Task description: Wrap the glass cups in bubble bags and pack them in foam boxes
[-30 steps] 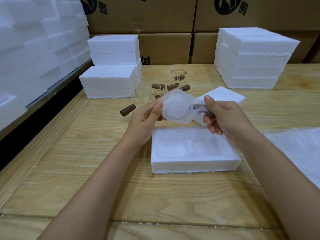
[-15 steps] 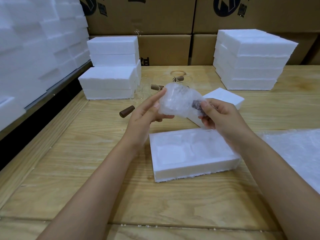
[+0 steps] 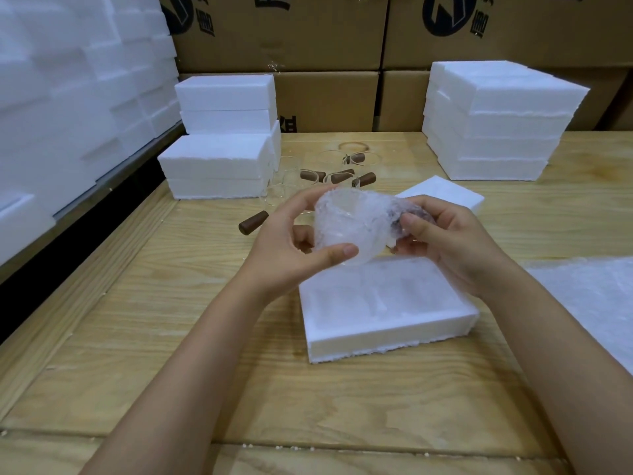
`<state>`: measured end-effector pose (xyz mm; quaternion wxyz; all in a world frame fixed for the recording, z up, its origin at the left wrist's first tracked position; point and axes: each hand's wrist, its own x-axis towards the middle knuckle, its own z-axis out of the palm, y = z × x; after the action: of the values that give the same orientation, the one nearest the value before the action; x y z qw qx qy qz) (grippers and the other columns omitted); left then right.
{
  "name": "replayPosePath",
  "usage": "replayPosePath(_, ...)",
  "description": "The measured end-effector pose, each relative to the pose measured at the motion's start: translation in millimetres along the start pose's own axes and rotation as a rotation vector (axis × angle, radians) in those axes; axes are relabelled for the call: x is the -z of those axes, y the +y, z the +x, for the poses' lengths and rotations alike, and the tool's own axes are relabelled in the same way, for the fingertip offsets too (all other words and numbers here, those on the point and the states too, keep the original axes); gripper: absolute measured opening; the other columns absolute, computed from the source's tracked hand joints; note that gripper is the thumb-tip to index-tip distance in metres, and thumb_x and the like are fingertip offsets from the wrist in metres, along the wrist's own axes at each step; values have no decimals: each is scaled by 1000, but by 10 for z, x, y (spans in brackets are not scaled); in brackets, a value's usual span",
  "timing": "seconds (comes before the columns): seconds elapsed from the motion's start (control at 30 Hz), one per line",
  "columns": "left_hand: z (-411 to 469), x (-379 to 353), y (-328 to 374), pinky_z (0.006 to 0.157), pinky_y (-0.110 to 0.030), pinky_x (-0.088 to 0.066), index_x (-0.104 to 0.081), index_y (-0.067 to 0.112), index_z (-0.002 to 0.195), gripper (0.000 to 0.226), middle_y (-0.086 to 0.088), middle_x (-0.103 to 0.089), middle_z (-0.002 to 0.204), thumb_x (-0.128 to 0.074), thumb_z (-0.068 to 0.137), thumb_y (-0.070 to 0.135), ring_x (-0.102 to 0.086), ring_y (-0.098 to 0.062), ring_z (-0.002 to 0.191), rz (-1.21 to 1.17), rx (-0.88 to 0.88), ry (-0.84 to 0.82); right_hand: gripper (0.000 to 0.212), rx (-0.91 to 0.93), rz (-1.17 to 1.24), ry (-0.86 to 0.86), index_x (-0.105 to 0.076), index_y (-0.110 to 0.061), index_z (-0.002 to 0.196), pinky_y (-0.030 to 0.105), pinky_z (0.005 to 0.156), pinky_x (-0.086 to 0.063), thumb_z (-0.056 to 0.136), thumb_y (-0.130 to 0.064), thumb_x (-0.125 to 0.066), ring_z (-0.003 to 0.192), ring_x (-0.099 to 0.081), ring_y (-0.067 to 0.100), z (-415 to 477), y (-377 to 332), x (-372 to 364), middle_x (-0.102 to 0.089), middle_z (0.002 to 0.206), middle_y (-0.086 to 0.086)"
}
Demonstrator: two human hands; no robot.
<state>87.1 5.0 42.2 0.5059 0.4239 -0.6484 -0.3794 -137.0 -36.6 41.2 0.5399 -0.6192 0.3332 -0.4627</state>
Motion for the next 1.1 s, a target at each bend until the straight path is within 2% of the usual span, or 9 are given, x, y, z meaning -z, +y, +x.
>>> replayPosePath(0.13, 14, -13, -66, 41, -18, -41, -52, 49, 116, 64, 13, -67, 74, -84, 71, 16, -61, -15, 47, 74, 35, -3, 24, 6, 14, 36, -65, -12, 98, 34, 77, -57, 78, -24, -61, 67, -56, 21, 6, 22, -20, -63, 80, 5)
replayPosePath(0.23, 49, -17, -89, 44, -24, -47, -48, 52, 117, 64, 8, -60, 117, -80, 75, 15, -69, -17, 58, 96, 40, -4, 20, 32, -11, 87, -65, -15, 98, 34, 78, -57, 80, -24, -61, 56, -53, 11, 3, 27, -51, -62, 69, -5)
replayPosePath(0.3, 80, -18, -109, 52, -25, -53, -45, 53, 119, 65, 7, -54, 128, -78, 78, 15, -71, -16, 66, 134, 17, -2, 12, 52, -40, 153, -66, -18, 97, 31, 78, -57, 87, -17, -61, 57, -53, 9, 18, 49, -80, -61, 69, -5)
replayPosePath(0.53, 163, -44, -178, 65, -42, -53, -51, 52, 117, 61, 21, -66, 99, -79, 77, 17, -63, -11, 65, 119, -10, 79, 13, 106, -109, 268, -67, -24, 93, 32, 76, -50, 92, -14, -59, 72, -55, 15, 44, 83, -124, -65, 82, -3)
replayPosePath(0.63, 139, 2, -109, 62, -39, -47, -62, 37, 117, 56, 5, -64, 94, -82, 65, 32, -46, -11, 61, 32, -52, 99, 5, 123, -4, 173, -68, -18, 84, 24, 67, -48, 84, -16, -64, 72, -55, 15, 19, 43, -98, -65, 75, -4)
replayPosePath(0.73, 115, 84, -50, 73, -54, -48, -62, 28, 120, 63, -19, -62, 105, -80, 61, 37, -51, -41, 76, -12, -62, 58, 3, 123, -5, 50, -63, -14, 79, 20, 60, -47, 77, -15, -61, 66, -57, 9, -1, 27, -87, -64, 69, -7)
replayPosePath(0.8, 86, 127, -12, 85, -58, -44, -59, 29, 127, 70, -30, -54, 113, -79, 61, 39, -50, -46, 90, 32, -52, -3, 2, 119, -31, 4, -60, -12, 75, 19, 59, -46, 76, -14, -61, 62, -56, 7, -8, 21, -95, -63, 65, -8)
replayPosePath(0.97, 26, 169, -24, 72, -18, -35, -65, 35, 113, 58, -5, -62, 118, -76, 57, 45, -44, -19, 80, 160, -69, -85, 6, 79, -122, -88, -56, -10, 74, 19, 58, -45, 73, -13, -61, 59, -55, 8, -14, 1, -94, -60, 61, -9)
replayPosePath(1.1, 3, 160, -70, 71, -13, -34, -69, 28, 104, 54, 4, -65, 106, -76, 54, 45, -46, -15, 79, 231, -30, -124, 7, 59, -185, -98, -54, -8, 72, 17, 58, -43, 72, -12, -60, 59, -53, 7, -22, 0, -102, -57, 61, -9)
